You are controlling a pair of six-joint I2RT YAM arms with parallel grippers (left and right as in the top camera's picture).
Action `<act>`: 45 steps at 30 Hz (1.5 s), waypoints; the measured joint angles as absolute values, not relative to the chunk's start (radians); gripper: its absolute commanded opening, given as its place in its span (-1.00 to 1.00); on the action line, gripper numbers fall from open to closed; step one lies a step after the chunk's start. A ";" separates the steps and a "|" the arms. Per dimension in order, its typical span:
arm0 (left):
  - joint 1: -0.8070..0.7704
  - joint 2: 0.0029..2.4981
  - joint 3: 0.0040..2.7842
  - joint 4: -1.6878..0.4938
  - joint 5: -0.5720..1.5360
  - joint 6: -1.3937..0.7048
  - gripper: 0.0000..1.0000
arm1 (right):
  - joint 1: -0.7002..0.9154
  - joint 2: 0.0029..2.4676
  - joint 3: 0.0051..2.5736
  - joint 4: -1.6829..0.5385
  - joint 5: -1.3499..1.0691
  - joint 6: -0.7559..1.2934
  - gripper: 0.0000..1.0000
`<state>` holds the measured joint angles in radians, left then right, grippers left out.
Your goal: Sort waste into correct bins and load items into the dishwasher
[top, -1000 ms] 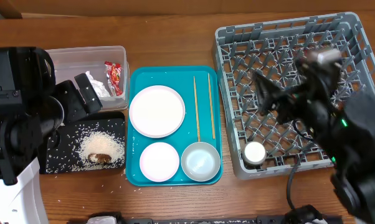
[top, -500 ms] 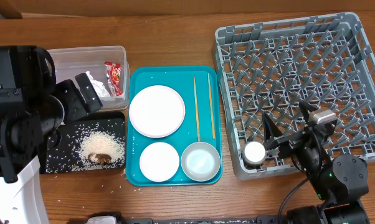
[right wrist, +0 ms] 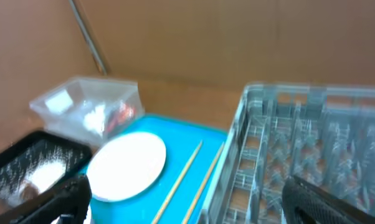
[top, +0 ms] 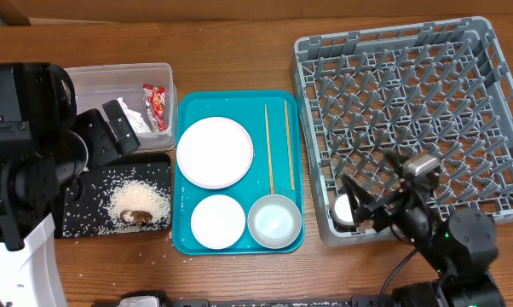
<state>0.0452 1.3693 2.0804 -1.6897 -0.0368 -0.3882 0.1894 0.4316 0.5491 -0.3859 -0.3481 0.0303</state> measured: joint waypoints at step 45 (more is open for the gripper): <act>0.019 0.017 0.012 -0.076 0.087 -0.321 1.00 | 0.189 0.431 0.548 -0.965 -0.359 0.030 1.00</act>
